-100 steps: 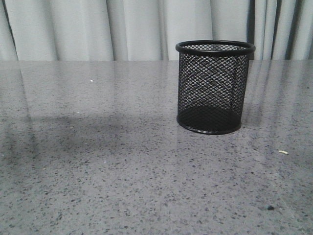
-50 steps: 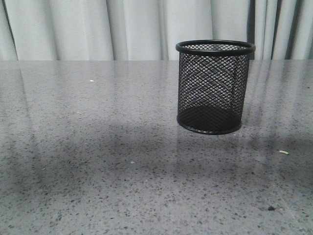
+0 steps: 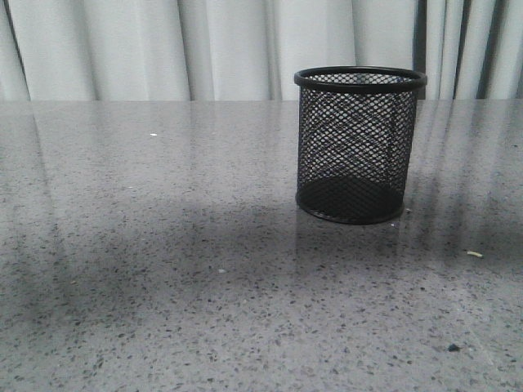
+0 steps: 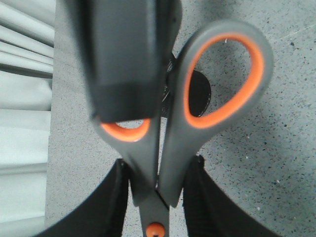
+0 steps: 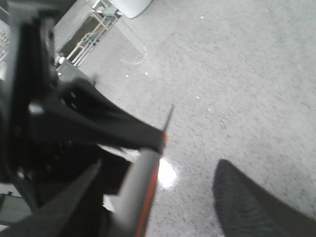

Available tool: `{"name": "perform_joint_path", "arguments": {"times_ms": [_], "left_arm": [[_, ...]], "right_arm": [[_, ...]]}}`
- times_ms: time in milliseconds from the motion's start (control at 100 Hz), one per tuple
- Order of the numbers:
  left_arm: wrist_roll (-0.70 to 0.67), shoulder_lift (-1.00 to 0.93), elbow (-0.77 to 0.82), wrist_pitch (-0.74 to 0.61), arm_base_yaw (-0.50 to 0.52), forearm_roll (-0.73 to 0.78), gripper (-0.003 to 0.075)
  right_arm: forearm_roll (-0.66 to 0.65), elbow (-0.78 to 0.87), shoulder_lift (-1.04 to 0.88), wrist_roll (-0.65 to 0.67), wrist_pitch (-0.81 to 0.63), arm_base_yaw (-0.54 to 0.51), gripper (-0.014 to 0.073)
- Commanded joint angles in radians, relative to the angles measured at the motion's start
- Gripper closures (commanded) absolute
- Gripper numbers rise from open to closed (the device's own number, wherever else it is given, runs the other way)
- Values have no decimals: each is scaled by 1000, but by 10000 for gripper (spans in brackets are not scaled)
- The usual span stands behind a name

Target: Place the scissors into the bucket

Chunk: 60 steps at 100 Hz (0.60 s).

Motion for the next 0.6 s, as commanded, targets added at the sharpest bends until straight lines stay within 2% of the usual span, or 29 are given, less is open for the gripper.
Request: {"name": "perform_joint_path", "arguments": {"times_ms": [0, 30, 80, 150, 280, 320, 590], "left_arm": [[-11, -13, -27, -63, -9, -30, 677], [-11, -13, -27, -63, -9, -30, 676], [-14, -18, -27, -63, -9, -33, 673], [-45, -28, -29, -68, -9, -40, 622], [-118, -46, -43, -110, -7, -39, 377], [-118, -53, -43, -123, -7, -39, 343], [-140, -140, -59, -165, -9, -90, 354]], "right_arm": [[69, -83, 19, -16, 40, 4, 412], [72, -95, 33, -16, 72, 4, 529], [72, -109, 51, -16, 112, 4, 665], [74, -115, 68, -16, 151, 4, 653], [79, -115, 76, -16, 168, 4, 653], [96, -115, 76, -16, 166, 4, 653], [31, -203, 78, -4, 133, -18, 653]]}}
